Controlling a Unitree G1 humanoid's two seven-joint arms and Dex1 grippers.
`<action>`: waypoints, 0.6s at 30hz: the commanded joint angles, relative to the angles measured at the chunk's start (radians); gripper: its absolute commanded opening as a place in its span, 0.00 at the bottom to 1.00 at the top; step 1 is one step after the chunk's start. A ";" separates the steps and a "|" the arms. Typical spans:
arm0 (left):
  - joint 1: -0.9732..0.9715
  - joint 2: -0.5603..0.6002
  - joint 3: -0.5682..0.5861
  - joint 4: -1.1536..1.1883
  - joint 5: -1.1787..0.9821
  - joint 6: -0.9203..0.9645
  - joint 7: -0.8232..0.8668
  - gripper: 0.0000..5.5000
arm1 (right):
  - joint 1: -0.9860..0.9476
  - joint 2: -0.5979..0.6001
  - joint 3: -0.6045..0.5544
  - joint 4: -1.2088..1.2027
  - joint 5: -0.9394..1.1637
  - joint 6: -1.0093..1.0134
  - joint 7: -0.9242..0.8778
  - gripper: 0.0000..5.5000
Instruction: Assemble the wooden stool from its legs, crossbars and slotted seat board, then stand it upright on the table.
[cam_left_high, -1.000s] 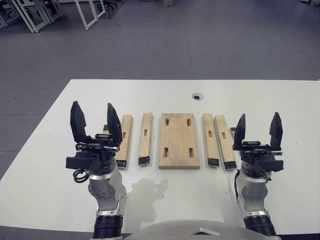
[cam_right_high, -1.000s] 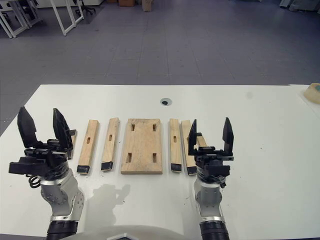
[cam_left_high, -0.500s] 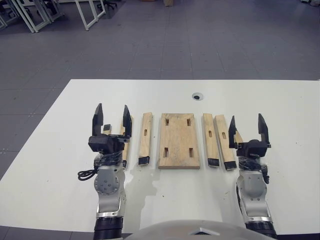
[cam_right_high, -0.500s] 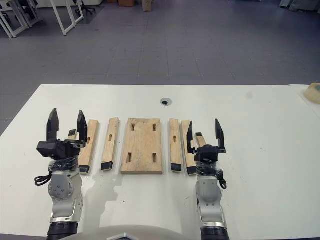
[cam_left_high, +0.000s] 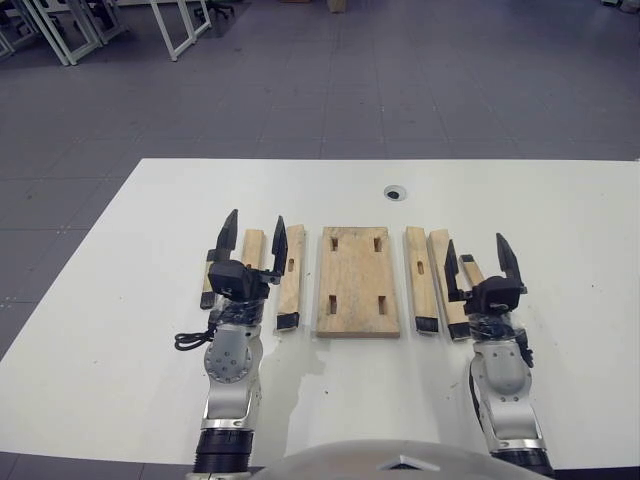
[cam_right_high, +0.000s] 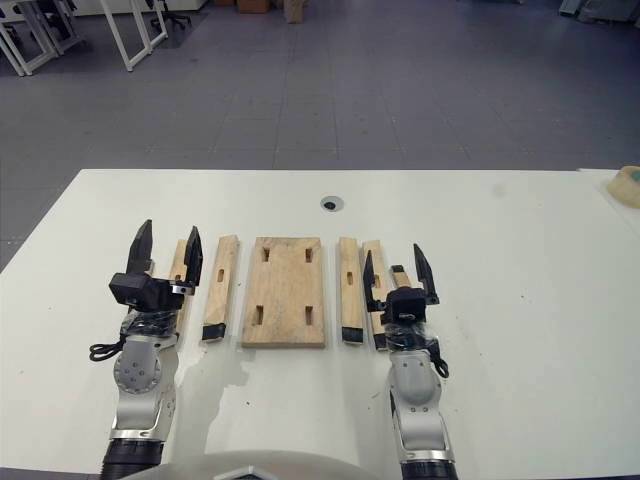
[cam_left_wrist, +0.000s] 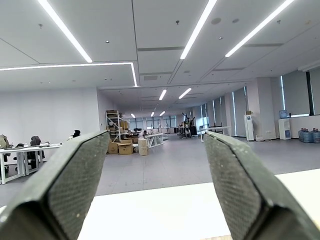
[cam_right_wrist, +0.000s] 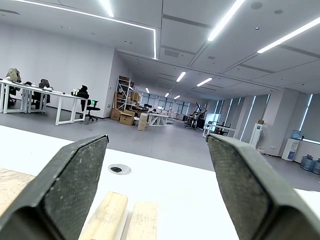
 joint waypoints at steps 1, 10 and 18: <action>-0.016 -0.002 0.015 0.014 0.028 0.005 0.030 0.62 | -0.015 -0.003 -0.002 -0.004 -0.008 0.020 -0.006 0.66; -0.007 -0.004 0.035 0.012 0.055 -0.004 0.069 0.62 | -0.018 -0.004 -0.010 -0.004 -0.029 0.011 -0.033 0.66; 0.010 -0.009 0.039 0.008 0.067 -0.008 0.088 0.62 | 0.074 -0.025 -0.114 -0.246 0.109 0.474 0.008 0.66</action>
